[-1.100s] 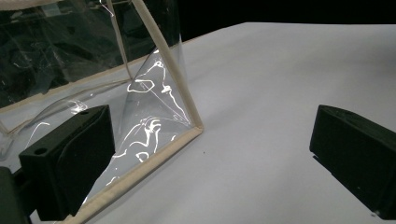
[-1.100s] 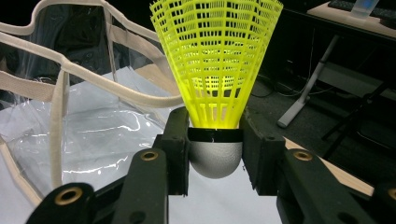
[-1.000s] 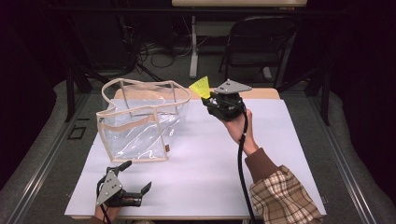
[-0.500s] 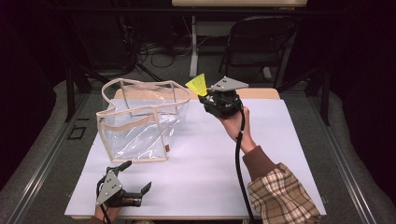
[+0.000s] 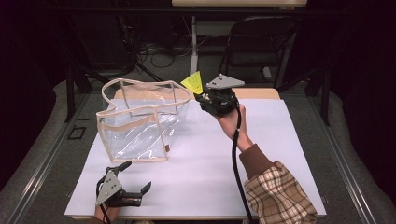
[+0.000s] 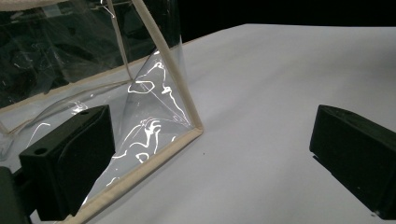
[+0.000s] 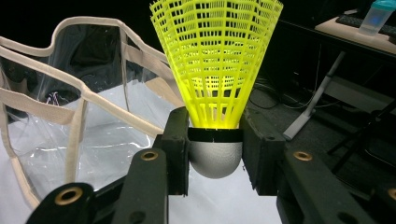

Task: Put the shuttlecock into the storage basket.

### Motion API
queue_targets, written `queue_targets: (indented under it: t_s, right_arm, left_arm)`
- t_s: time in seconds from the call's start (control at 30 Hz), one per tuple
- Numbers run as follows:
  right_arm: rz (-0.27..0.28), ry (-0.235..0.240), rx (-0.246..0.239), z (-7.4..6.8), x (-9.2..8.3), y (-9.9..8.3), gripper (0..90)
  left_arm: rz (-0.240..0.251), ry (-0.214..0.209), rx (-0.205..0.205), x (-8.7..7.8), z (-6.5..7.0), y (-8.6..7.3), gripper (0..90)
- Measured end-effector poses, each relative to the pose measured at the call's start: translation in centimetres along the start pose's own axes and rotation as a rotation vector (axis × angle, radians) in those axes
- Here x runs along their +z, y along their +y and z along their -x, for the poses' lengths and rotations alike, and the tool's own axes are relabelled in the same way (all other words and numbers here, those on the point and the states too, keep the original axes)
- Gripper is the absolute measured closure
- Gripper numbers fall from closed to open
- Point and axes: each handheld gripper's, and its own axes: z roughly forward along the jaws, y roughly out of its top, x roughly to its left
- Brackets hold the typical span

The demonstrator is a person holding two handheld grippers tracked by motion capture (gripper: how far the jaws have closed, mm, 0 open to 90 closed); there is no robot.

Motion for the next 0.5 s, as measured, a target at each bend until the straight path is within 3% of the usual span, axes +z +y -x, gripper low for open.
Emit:
queue_targets:
  t_s: [0.5]
  right_arm:
    - [0.002,0.012,-0.012,-0.59,0.67,0.96,65.2]
  left_arm:
    - [0.004,0.0,0.002,-0.08,0.0,0.04,0.1]
